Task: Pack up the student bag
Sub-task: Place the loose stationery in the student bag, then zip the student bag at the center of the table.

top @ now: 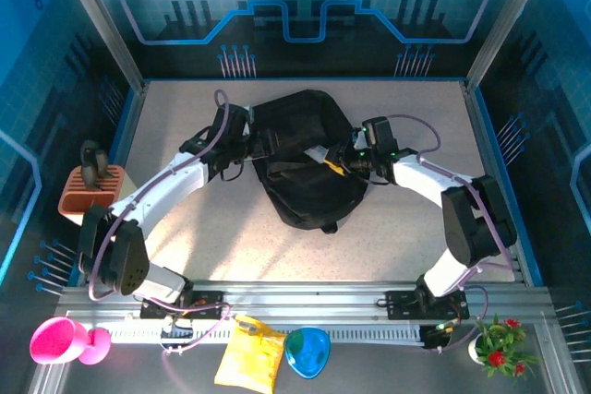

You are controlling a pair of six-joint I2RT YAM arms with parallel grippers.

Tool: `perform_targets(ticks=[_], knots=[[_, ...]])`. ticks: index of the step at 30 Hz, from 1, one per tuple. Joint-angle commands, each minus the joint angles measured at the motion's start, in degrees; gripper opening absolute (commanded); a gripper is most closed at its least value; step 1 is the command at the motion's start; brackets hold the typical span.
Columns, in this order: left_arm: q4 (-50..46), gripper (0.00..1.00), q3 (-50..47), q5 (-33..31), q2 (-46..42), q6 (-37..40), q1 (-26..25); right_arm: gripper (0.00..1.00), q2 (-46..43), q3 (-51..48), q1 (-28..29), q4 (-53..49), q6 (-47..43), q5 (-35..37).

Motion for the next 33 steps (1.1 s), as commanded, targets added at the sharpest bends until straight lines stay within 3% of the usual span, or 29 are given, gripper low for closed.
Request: perform_targets(ticks=[1, 10, 14, 17, 24, 33], knots=[[1.6, 0.69, -2.2, 1.3, -2.9, -3.5, 1.5, 0.23, 4.3, 5.0, 1.6, -0.3, -1.4, -0.3], [2.9, 0.69, -7.3, 3.5, -5.1, -7.2, 4.5, 0.13, 16.6, 15.5, 4.0, 0.4, -1.5, 2.0], [3.5, 0.69, -9.1, 5.0, -5.4, -8.1, 5.6, 0.13, 15.2, 14.6, 4.1, 1.0, -2.4, 2.4], [4.2, 0.69, -10.8, 6.5, -5.4, -8.9, 6.6, 0.19, 10.4, 12.7, 4.0, -0.3, -5.4, 3.3], [6.4, 0.69, -15.8, 9.4, -6.3, -11.4, 11.2, 0.42, 4.1, 17.8, 6.4, -17.3, -25.8, 8.1], [2.8, 0.74, -18.8, 7.5, -9.7, -12.9, 16.9, 0.49, 17.9, 41.8, 16.1, -38.1, -52.3, 20.2]])
